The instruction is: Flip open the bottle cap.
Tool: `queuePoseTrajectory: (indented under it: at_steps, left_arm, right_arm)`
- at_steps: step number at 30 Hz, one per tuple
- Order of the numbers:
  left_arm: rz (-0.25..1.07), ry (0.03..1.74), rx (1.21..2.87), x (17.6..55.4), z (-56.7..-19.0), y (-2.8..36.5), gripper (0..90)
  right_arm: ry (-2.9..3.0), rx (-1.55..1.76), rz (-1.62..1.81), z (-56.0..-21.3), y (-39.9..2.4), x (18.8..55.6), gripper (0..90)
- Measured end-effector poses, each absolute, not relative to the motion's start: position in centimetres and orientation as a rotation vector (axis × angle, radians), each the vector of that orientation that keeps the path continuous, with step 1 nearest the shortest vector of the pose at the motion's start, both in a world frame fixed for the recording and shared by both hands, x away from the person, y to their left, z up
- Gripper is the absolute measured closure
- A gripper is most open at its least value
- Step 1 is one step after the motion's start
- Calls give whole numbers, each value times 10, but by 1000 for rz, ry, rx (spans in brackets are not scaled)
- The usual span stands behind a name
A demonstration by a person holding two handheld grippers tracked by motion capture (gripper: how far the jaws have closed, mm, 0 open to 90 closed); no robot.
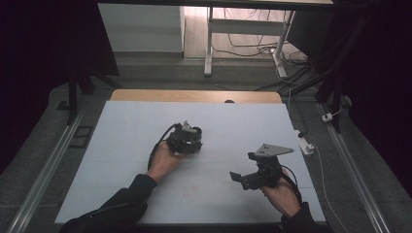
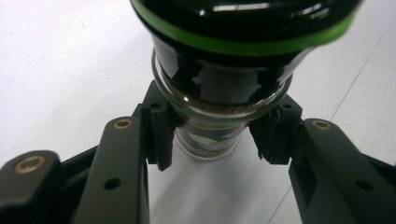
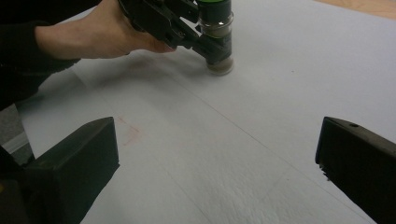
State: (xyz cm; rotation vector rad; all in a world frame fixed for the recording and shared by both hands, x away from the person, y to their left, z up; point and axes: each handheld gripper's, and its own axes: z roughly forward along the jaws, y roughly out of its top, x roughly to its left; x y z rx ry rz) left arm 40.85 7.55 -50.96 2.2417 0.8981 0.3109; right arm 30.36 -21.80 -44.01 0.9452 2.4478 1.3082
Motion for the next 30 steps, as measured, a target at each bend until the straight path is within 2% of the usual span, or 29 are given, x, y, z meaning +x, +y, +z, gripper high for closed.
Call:
queuePoseTrajectory:
  at_steps: [30]
  left_arm:
    - [309,890,2253,409,-509,75,537]
  right_arm:
    - [2512,953,1230,-445,-165,357,0]
